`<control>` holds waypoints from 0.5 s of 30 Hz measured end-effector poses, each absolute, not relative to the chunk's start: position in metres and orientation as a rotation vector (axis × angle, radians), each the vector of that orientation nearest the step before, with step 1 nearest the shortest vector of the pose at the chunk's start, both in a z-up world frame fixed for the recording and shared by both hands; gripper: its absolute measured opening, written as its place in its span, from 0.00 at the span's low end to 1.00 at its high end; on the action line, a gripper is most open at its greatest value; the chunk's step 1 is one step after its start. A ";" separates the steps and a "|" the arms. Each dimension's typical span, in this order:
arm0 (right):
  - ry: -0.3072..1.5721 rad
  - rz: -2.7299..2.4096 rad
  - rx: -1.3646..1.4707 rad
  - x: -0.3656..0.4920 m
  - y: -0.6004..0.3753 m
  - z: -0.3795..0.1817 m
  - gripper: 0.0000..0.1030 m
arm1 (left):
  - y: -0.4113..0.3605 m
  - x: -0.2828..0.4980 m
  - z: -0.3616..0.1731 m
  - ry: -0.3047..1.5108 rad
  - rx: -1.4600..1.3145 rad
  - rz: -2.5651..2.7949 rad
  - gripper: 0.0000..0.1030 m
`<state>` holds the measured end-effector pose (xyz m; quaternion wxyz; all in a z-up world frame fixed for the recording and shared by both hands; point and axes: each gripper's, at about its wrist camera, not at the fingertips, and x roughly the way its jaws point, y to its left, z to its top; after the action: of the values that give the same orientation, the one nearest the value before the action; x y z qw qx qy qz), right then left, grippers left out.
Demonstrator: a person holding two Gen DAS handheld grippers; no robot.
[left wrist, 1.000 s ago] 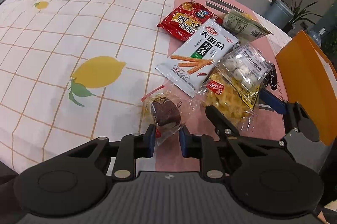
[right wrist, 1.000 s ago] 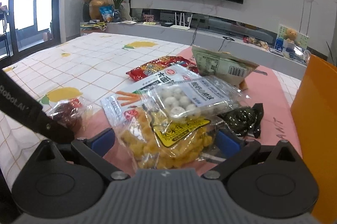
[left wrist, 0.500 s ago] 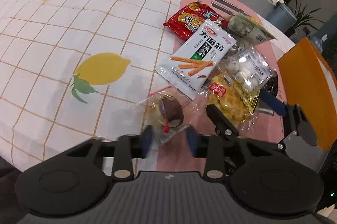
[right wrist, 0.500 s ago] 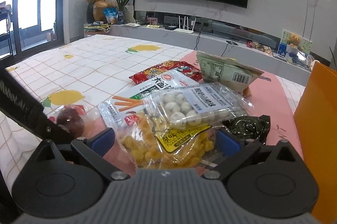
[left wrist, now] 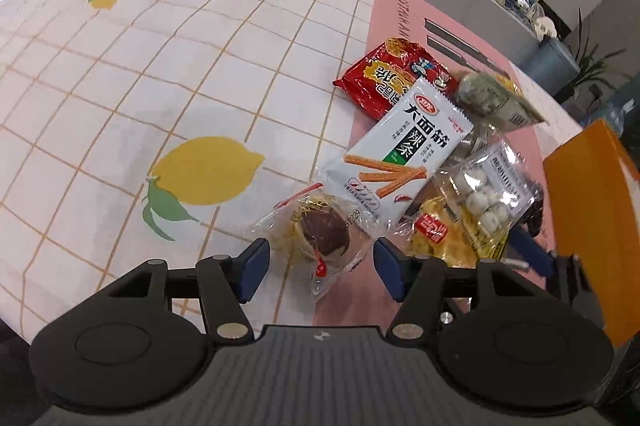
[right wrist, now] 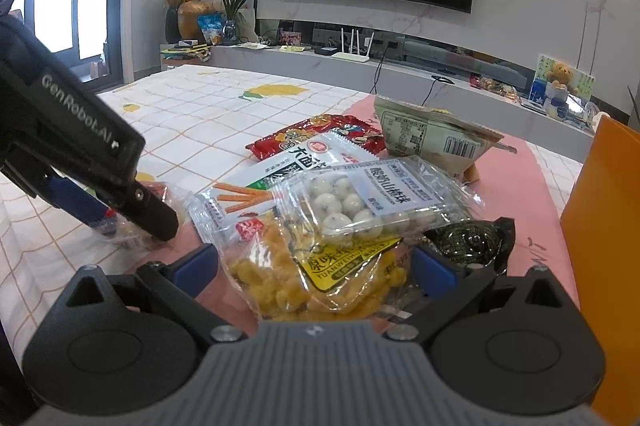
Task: Organize snacks
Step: 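Grasp the wrapped round cake with the left tool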
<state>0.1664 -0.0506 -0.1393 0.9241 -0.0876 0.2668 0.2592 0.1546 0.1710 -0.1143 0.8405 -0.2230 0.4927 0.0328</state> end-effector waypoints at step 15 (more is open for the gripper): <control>0.568 0.522 -0.180 0.166 -0.048 -0.141 0.97 | 0.167 0.170 -0.114 1.034 -0.453 0.097 0.45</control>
<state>0.1663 -0.0485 -0.1414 0.9227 -0.0876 0.2765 0.2542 0.1699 0.1674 -0.1141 0.8438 -0.2144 0.4898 0.0462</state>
